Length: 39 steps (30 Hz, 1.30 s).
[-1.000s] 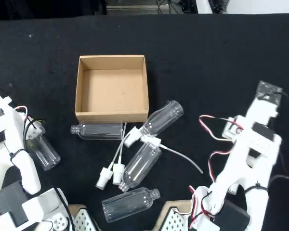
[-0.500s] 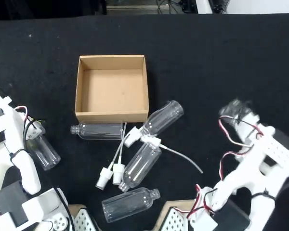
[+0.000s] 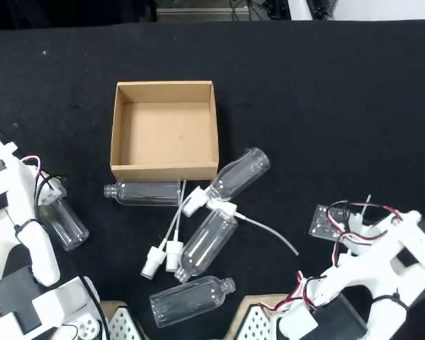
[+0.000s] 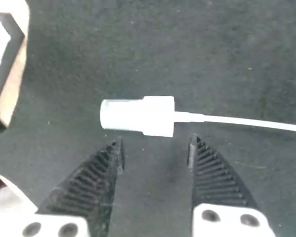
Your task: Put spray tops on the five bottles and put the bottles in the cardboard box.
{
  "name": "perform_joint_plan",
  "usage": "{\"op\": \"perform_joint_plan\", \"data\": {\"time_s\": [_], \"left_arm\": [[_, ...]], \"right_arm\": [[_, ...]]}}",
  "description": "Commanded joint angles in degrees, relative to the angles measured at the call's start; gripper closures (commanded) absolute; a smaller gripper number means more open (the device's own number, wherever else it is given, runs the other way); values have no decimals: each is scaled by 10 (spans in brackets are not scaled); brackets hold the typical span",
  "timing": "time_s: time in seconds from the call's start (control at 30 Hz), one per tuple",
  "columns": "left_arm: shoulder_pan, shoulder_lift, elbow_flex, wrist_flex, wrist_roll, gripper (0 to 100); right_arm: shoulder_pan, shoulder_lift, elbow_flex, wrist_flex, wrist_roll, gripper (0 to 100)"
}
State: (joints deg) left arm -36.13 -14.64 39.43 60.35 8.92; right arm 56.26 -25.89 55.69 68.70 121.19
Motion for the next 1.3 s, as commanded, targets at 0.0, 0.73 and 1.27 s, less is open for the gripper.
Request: {"op": "perform_joint_plan", "data": {"time_s": [0.0, 0.73, 1.27], "left_arm": [[-7, -25, -21, -7, 4, 970], [-7, -25, -21, -7, 2, 970], [-7, -25, -21, -7, 2, 970]], "right_arm": [[4, 0, 36, -54, -69, 814], [-157, 0, -65, -47, -818, 811], [-290, 5, 8, -276, -1167, 814]]}}
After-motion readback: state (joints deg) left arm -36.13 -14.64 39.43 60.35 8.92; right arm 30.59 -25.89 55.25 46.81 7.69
